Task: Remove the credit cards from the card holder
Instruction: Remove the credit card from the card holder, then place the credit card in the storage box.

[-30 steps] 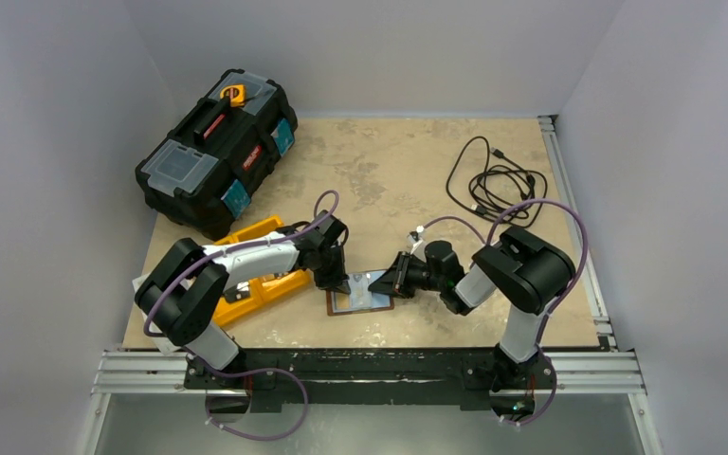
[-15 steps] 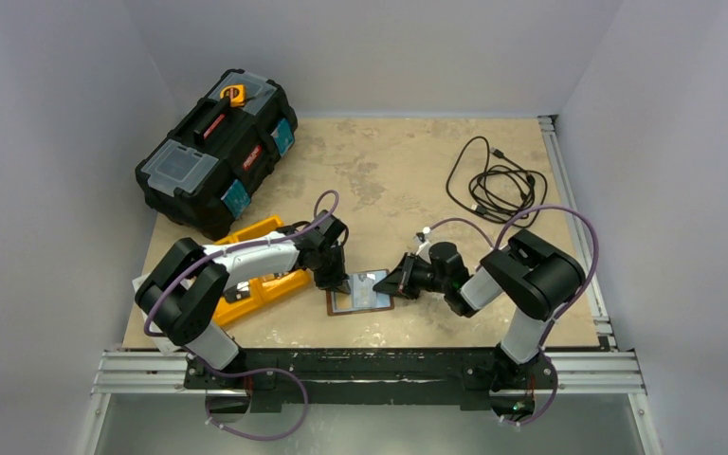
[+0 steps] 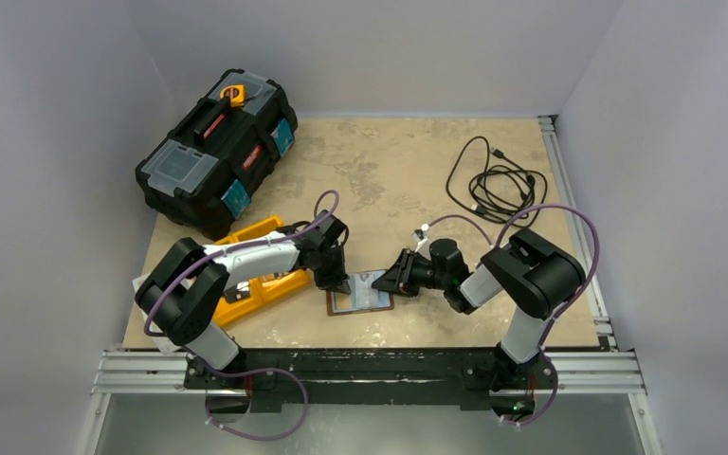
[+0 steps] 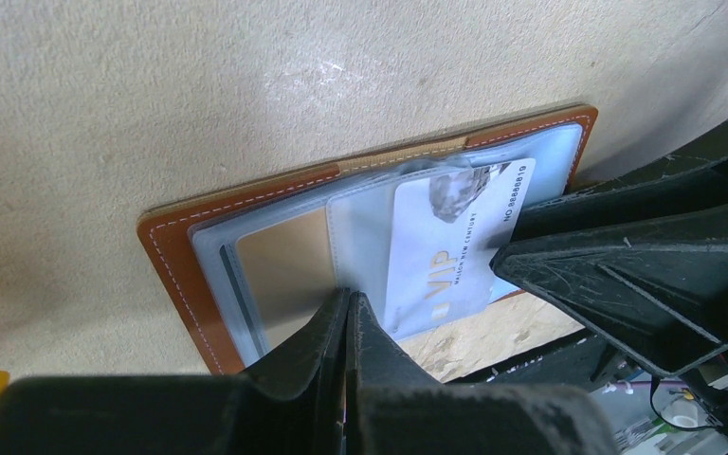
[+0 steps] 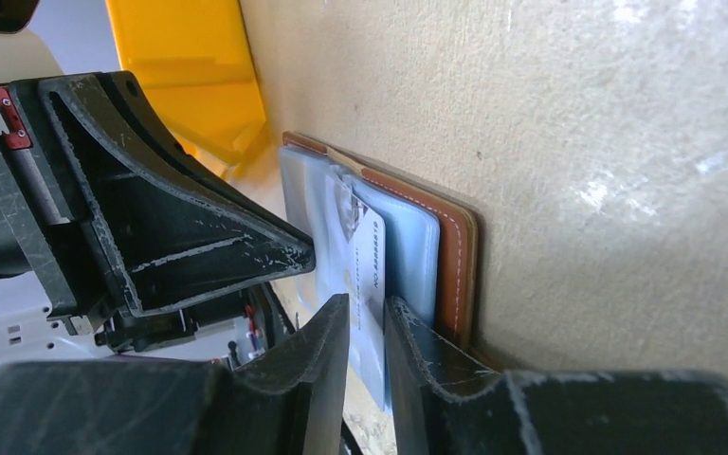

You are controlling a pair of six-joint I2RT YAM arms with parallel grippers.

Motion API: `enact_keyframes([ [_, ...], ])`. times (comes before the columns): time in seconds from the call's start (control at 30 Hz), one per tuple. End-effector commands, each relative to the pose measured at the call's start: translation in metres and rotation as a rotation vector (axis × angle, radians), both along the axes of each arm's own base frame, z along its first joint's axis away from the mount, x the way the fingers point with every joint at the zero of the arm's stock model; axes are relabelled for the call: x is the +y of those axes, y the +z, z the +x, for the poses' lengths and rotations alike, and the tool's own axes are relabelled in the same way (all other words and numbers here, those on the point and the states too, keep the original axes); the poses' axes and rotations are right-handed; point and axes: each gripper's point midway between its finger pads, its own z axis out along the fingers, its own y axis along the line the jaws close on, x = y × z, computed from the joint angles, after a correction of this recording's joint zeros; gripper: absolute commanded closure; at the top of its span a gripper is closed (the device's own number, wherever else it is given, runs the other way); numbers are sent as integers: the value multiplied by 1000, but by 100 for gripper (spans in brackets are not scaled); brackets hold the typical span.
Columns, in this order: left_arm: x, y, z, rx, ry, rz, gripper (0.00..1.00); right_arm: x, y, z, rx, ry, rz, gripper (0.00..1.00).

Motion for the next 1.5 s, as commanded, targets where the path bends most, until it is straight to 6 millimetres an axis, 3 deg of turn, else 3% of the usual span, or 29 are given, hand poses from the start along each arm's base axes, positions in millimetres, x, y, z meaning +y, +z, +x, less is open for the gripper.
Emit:
enact_keyframes([
  [0.0,54,-43,-25,79,2,265,100,-12,-32,-2,43,-14,-107,77],
  [0.13,53,-42,-24,78,0,260,100,-10,-32,0,44,-11,-106,84],
  [0.27,53,-42,-25,78,0,259,100,-14,-31,-3,52,-22,-115,100],
  [0.5,52,-39,-24,71,-7,252,100,-46,-18,3,15,-141,-202,100],
  [0.7,40,-25,-16,24,-27,189,100,-54,23,16,-92,-168,-235,100],
  [0.93,11,32,9,-107,-81,55,100,-46,69,26,-171,-149,-209,100],
  [0.97,9,43,11,-130,-90,37,98,-46,75,28,-181,-150,-205,100],
  [1.0,7,54,13,-155,-98,20,89,-45,82,29,-195,-149,-199,100],
  [1.07,7,75,14,-201,-108,-9,61,-43,95,32,-216,-145,-189,100],
  [1.23,14,123,13,-298,-106,-109,33,-29,123,34,-247,-91,-124,100],
  [1.3,20,138,13,-327,-97,-161,28,-20,136,32,-253,-57,-75,100],
  [1.47,24,176,4,-415,-131,-336,26,2,176,26,-280,41,89,100],
])
